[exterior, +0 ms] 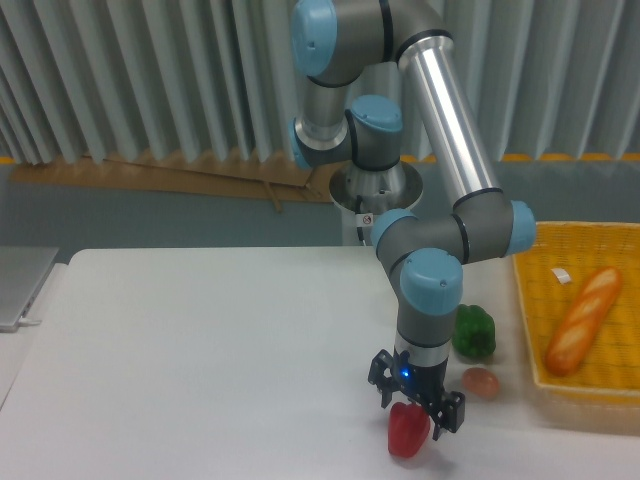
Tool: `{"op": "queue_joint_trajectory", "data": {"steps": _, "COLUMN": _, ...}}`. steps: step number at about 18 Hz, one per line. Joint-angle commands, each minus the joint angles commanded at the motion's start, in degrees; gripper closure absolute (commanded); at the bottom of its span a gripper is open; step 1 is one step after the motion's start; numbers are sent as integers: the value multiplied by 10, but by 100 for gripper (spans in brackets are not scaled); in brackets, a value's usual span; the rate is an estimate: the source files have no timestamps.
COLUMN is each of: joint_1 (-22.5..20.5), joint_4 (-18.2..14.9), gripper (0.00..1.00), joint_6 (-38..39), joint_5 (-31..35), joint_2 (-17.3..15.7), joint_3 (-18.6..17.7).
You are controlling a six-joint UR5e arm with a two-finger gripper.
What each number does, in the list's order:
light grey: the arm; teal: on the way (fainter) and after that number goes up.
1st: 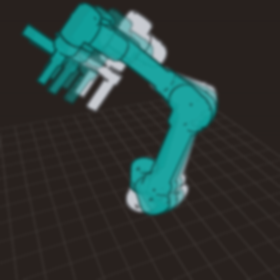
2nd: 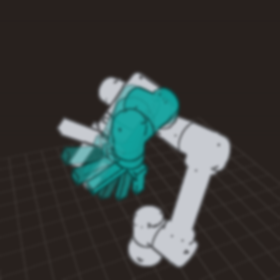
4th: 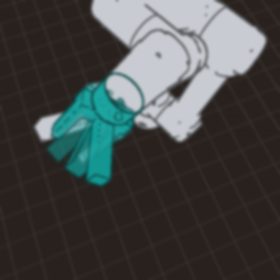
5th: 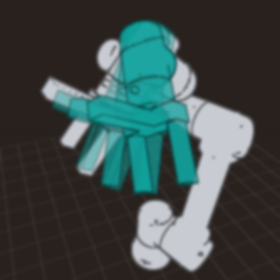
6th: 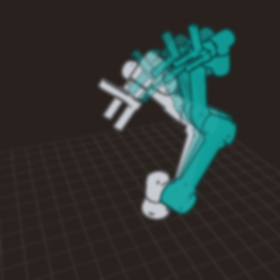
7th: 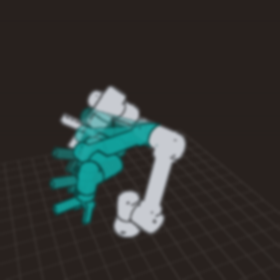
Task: Place the red peppers in a basket
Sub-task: 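Close the gripper on the red bell pepper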
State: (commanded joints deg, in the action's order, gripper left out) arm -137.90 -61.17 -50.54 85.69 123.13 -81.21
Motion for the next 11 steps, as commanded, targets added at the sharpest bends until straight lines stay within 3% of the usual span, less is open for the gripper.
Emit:
{"op": "queue_joint_trajectory", "data": {"steps": 5, "joint_1": 1, "joint_4": -1, "gripper": 40, "joint_6": 1, "joint_5": 0, "joint_2": -1, "joint_3": 0}}
{"op": "queue_joint_trajectory", "data": {"steps": 8, "joint_1": 2, "joint_4": -1, "gripper": 51, "joint_6": 0, "joint_5": 0, "joint_2": -3, "joint_3": -1}}
{"op": "queue_joint_trajectory", "data": {"steps": 11, "joint_1": 2, "joint_4": -2, "gripper": 56, "joint_6": -1, "joint_5": 0, "joint_2": -5, "joint_3": -2}}
